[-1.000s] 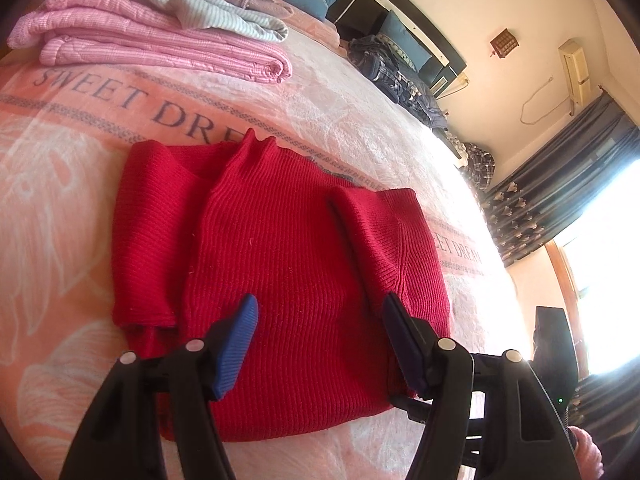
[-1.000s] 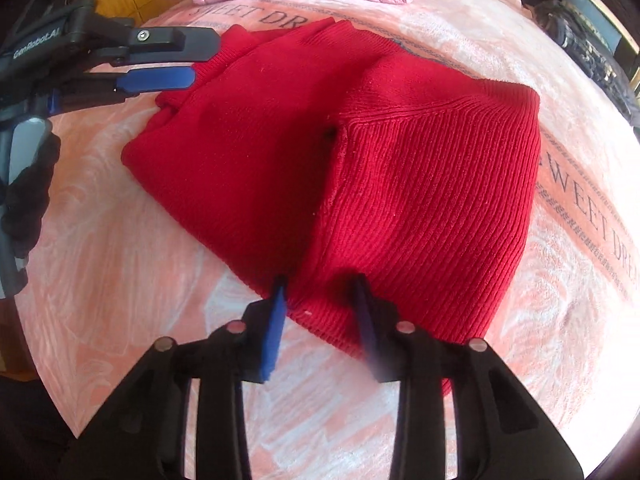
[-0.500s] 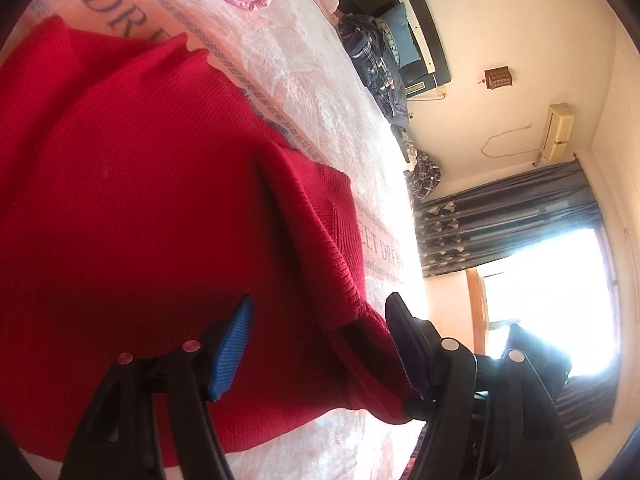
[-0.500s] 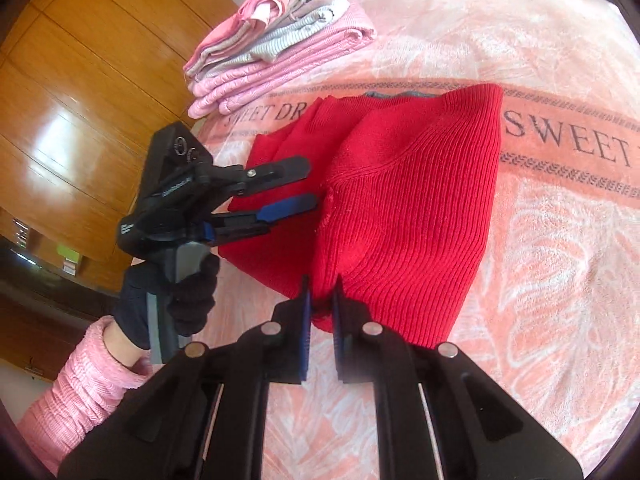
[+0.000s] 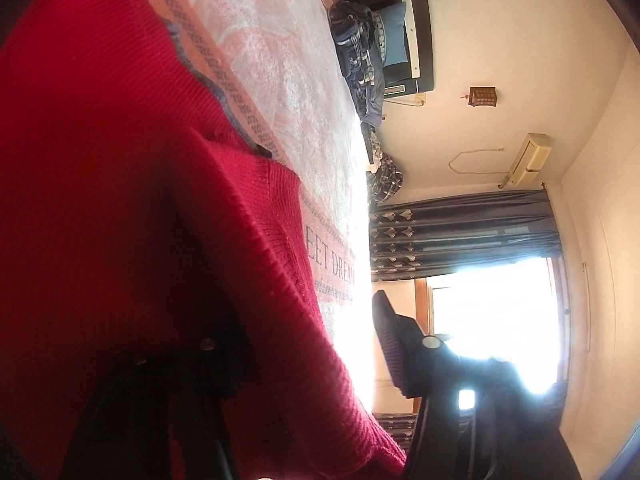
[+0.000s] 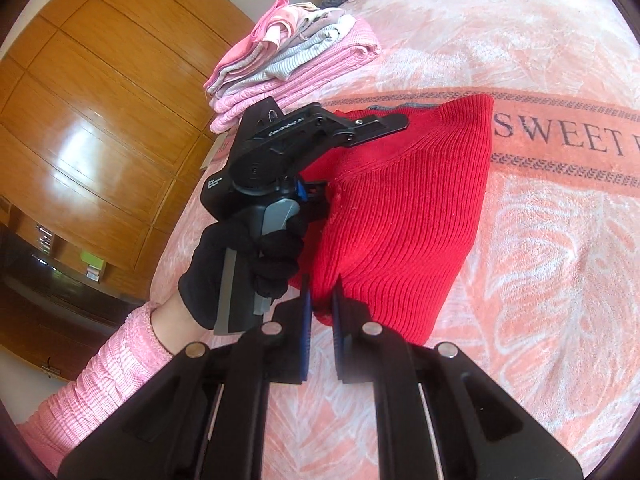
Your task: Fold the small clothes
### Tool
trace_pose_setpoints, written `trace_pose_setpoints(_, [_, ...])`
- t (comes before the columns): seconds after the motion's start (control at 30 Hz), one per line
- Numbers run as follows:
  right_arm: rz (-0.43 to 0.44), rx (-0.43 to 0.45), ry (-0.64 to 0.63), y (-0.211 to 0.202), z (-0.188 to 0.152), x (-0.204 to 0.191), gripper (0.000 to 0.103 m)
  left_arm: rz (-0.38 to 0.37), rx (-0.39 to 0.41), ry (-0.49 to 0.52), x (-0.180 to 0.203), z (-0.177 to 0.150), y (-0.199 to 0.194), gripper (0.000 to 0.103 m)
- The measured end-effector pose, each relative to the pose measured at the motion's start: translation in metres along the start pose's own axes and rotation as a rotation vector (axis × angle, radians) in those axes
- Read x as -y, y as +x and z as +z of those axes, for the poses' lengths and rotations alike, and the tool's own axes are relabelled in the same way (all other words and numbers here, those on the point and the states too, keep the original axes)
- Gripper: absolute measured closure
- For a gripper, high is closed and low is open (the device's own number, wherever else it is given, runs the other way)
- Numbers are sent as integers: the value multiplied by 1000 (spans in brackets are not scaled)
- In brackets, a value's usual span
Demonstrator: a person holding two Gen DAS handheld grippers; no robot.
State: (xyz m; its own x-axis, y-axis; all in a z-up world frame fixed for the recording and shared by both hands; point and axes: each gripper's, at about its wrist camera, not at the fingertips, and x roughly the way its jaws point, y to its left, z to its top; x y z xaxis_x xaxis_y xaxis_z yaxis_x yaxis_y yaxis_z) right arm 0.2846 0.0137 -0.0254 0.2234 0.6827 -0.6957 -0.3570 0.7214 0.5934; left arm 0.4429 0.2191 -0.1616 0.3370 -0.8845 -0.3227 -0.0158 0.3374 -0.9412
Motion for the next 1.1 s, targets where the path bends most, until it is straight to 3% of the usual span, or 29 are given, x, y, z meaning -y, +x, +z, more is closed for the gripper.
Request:
trace_pose_setpoints(0.03, [8,1,-3,0,-1,-1,96,5,-3,14,0,1,4,82])
trace_pose_setpoints(0.1, [8,-3,-6,0,-5,-2,95,20,-6,53,3,3,9,88])
trace_pose_setpoints(0.27, [30,-31,-10,19,-5,-10,95,36,14,125,7,4,-4,90])
trace_pose_setpoints(0.53, [82,-67,-83,65,10,-65,96,53,92,240,21,18,-80,90])
trace_pose_setpoints(0.87, [129,-147,-152,155,28,-133,96,103,179,274,-4,40,-183,90])
trace_pose_setpoints(1.1, [119,-187,-188,205,30,-162,96,171,206,324,-26,53,-228,90])
